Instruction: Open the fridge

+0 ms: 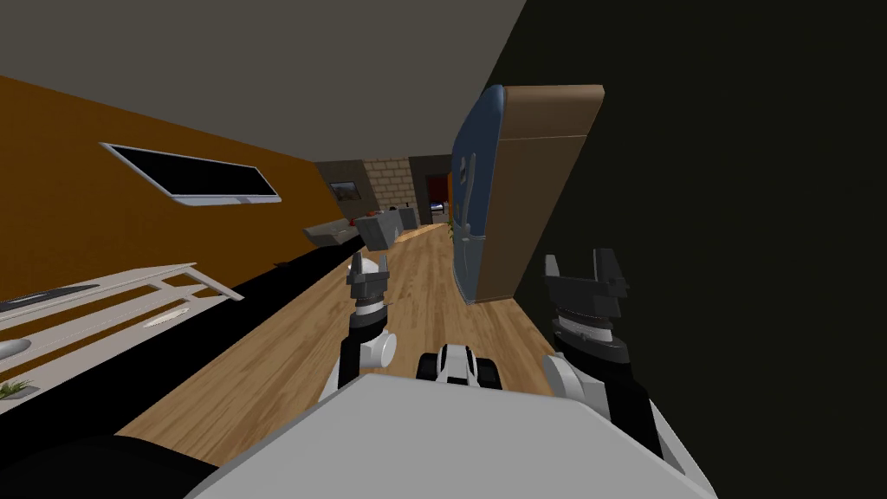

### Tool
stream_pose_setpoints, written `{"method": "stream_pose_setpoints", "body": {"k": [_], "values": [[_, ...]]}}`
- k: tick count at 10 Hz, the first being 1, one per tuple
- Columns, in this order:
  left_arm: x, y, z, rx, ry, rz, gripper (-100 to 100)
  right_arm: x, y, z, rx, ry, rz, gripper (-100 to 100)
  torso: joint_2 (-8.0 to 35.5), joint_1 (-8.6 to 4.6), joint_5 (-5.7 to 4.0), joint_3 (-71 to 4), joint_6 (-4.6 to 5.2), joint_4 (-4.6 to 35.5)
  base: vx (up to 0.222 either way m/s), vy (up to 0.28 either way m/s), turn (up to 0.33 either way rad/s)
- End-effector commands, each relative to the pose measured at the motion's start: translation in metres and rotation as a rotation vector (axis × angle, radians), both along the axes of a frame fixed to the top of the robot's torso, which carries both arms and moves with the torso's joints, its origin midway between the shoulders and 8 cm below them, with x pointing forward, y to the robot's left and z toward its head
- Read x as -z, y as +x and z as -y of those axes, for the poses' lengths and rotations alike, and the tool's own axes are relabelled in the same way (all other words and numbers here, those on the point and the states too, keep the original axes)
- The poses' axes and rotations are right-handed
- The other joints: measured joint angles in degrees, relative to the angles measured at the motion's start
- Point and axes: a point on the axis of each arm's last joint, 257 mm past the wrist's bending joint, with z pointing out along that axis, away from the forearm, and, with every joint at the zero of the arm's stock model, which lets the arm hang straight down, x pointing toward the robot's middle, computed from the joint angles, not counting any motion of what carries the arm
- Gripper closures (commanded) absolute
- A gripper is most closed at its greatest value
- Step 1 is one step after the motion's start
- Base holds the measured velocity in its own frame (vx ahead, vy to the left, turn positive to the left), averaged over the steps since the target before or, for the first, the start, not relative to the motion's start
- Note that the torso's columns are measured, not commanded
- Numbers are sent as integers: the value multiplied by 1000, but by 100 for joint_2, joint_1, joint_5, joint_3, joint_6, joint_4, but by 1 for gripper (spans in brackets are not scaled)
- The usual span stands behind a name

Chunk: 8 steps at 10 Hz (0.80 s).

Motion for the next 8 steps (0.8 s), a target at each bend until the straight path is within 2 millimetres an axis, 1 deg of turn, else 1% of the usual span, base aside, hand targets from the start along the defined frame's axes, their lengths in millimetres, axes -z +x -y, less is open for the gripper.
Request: {"method": "stream_pose_setpoints", "body": {"k": [1,3,4,5,6,7,8], "values": [[0,0,0,0,0,0,0,8,10,-13,-119,27,-26,-100,12,1,0,-27,-1,16,79,-43,-35],[0,0,0,0,0,0,0,18,20,-23,-223,85,-54,-100,13,-2,-1,-35,-1,21,118,-56,-48],[0,0,0,0,0,0,0,18,20,-23,-232,92,-54,-100,21,7,1,-31,0,23,74,-24,-18],[0,0,0,0,0,0,0,24,26,-29,-291,134,-71,-100,41,17,4,-20,-1,29,69,-27,-38],[0,0,0,0,0,0,0,24,26,-29,-295,137,-71,-100,43,13,4,-16,0,30,50,-25,-19],[0,0,0,0,0,0,0,31,32,-34,-358,187,-89,-100,45,10,3,-16,0,30,65,-29,-41],[0,0,0,0,0,0,0,31,32,-34,-361,191,-89,-100,32,5,1,-23,0,27,57,-29,-23]]}}
